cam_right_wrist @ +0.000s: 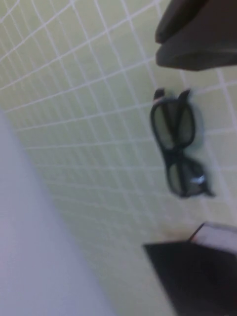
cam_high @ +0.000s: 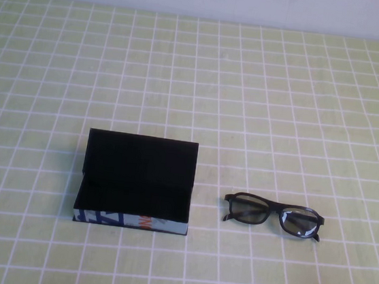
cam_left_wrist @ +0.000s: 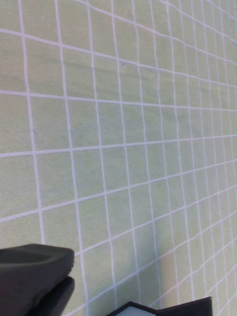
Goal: Return glasses to glasses case
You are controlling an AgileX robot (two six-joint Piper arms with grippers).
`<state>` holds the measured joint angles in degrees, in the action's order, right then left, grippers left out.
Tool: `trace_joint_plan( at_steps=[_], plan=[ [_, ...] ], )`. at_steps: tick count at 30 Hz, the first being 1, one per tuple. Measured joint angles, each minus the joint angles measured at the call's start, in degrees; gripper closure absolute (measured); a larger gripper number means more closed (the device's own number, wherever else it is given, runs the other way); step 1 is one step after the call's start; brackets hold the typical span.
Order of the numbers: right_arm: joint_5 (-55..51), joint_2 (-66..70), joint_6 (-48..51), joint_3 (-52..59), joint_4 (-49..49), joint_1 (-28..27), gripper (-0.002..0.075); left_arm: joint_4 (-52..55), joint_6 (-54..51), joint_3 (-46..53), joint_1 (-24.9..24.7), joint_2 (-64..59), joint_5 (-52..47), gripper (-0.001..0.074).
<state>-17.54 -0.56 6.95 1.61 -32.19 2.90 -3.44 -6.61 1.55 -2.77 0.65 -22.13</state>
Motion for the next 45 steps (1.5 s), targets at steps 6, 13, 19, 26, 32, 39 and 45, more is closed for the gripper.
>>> trace_joint_plan(
  at_steps=[6, 13, 19, 26, 32, 39, 45],
  plan=[
    [7.0, 0.0, 0.0, 0.0, -20.0, 0.0, 0.0737, 0.0, 0.0, 0.0, 0.0, 0.0, 0.0, 0.0737],
    [5.8, 0.0, 0.1, -0.4, -28.4, 0.0, 0.0737, 0.0, 0.0, 0.0, 0.0, 0.0, 0.0, 0.0737],
    [-9.1, 10.9, 0.2, -11.7, -21.0, 0.0, 0.0737, 0.0, 0.0, 0.0, 0.0, 0.0, 0.0, 0.0737],
    [-29.3, 34.0, 3.0, -29.2, -3.3, 0.0, 0.0737, 0.0, 0.0, 0.0, 0.0, 0.0, 0.0, 0.0737],
    [-38.1, 52.0, 11.0, -40.2, 1.3, 0.6, 0.0737, 0.0, 0.0, 0.0, 0.0, 0.0, 0.0, 0.0737],
    [-40.4, 68.7, 19.0, -51.0, 5.4, 9.6, 0.0737, 0.0, 0.0, 0.0, 0.0, 0.0, 0.0, 0.0737],
    [-44.1, 83.3, 32.1, -63.5, 12.7, 21.0, 0.0737, 0.0, 0.0, 0.0, 0.0, 0.0, 0.0, 0.0737]
  ],
)
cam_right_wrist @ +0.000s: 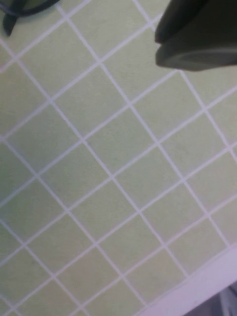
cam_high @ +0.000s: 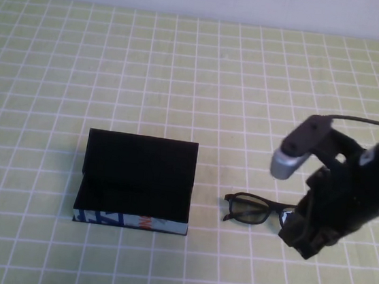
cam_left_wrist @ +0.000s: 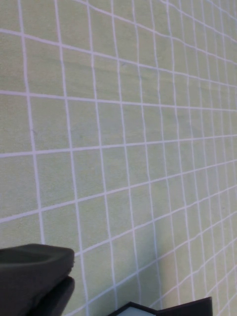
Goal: Return glasses to glasses case
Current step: Pick up the glasses from the table
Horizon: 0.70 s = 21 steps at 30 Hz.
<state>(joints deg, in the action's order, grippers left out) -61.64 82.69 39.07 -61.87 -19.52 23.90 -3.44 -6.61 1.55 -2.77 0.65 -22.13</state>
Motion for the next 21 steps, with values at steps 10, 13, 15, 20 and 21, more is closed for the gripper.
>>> trace_joint_plan(
  at_steps=[10, 13, 15, 20, 21],
  plan=[
    [-5.4, 18.5, 3.6, -17.0, 14.1, 3.1, 0.0667, 0.0, 0.0, 0.0, 0.0, 0.0, 0.0, 0.0737],
    [-5.5, 21.6, 4.1, -20.2, 17.9, 3.1, 0.0544, 0.0, 0.0, 0.0, 0.0, 0.0, 0.0, 0.0737],
    [-5.5, 23.2, 5.6, -22.0, 19.0, 3.1, 0.0447, 0.0, 0.0, 0.0, 0.0, 0.0, 0.0, 0.0737],
    [-5.5, 26.1, 11.7, -23.8, 18.6, 3.1, 0.0309, 0.0, 0.0, 0.0, 0.0, 0.0, 0.0, 0.0737],
    [-5.5, 26.7, 12.5, -23.8, 18.6, 3.1, 0.0307, 0.0, 0.0, 0.0, 0.0, 0.0, 0.0, 0.0737]
  ],
)
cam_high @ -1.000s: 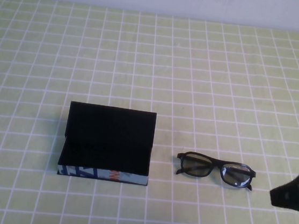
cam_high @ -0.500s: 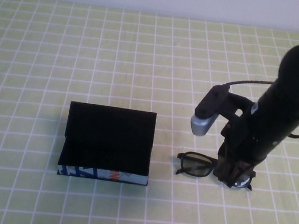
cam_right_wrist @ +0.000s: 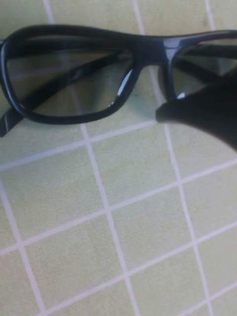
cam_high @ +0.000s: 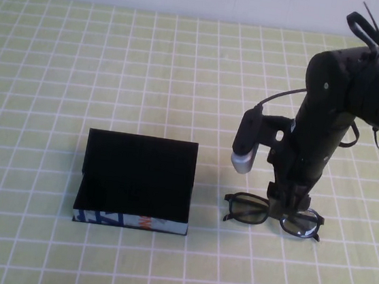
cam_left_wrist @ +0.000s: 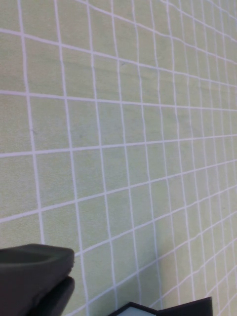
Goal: Return glasses to glasses case
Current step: Pick up the glasses from the table
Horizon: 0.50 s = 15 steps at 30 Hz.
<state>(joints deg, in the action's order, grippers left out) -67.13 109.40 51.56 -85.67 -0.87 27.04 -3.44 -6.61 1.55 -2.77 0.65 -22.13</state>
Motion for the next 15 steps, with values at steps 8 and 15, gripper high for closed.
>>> trace_joint_plan(
  at_steps=[8, 15],
  plan=[
    [1.7, 3.5, 1.9, -0.1, 0.0, -0.1, 0.0307, 0.0, 0.0, 0.0, 0.0, 0.0, 0.0, 0.0737],
    [3.5, 5.0, 1.9, -0.1, 0.0, -0.5, 0.0307, 0.0, 0.0, 0.0, 0.0, 0.0, 0.0, 0.0737]
  ],
)
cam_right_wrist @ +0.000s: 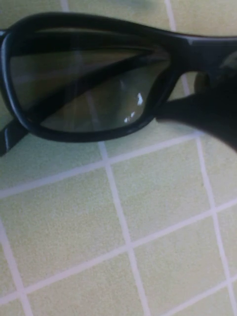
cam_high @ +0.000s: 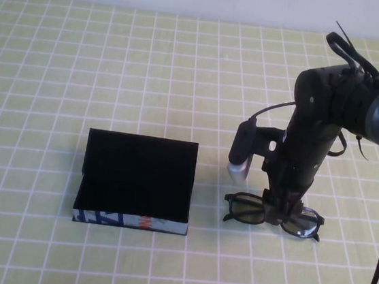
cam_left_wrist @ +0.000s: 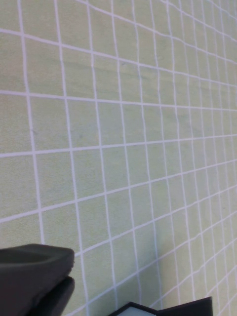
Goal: Return glasses to glasses case
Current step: Pick up the glasses from the table, then place the glasses in the glasses case
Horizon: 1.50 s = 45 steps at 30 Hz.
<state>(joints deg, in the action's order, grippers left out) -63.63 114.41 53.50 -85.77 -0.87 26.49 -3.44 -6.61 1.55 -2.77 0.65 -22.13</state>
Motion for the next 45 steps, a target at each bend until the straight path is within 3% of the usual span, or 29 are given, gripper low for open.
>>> trace_joint_plan(
  at_steps=[10, 22, 27, 32, 37, 45],
  plan=[
    [1.1, 1.1, 0.1, -0.1, 0.0, -0.2, 0.0324, 0.0, 0.0, 0.0, 0.0, 0.0, 0.0, 0.0737],
    [-1.3, 1.1, 0.1, -0.1, 0.0, -0.2, 0.0529, 0.0, 0.0, 0.0, 0.0, 0.0, 0.0, 0.0737],
    [-2.5, 0.7, 0.1, -0.1, 0.0, -0.1, 0.0659, 0.0, 0.0, 0.0, 0.0, 0.0, 0.0, 0.0737],
    [-3.1, 0.6, 0.0, -0.1, 0.0, 0.1, 0.0659, 0.0, 0.0, 0.0, 0.0, 0.0, 0.0, 0.0737],
    [-3.7, -2.4, 0.0, -0.1, 0.9, 3.3, 0.0660, 0.0, 0.0, 0.0, 0.0, 0.0, 0.0, 0.0737],
    [-6.2, -4.8, -0.5, -9.2, 0.9, 14.3, 0.0660, 0.0, 0.0, 0.0, 0.0, 0.0, 0.0, 0.0737]
  ],
)
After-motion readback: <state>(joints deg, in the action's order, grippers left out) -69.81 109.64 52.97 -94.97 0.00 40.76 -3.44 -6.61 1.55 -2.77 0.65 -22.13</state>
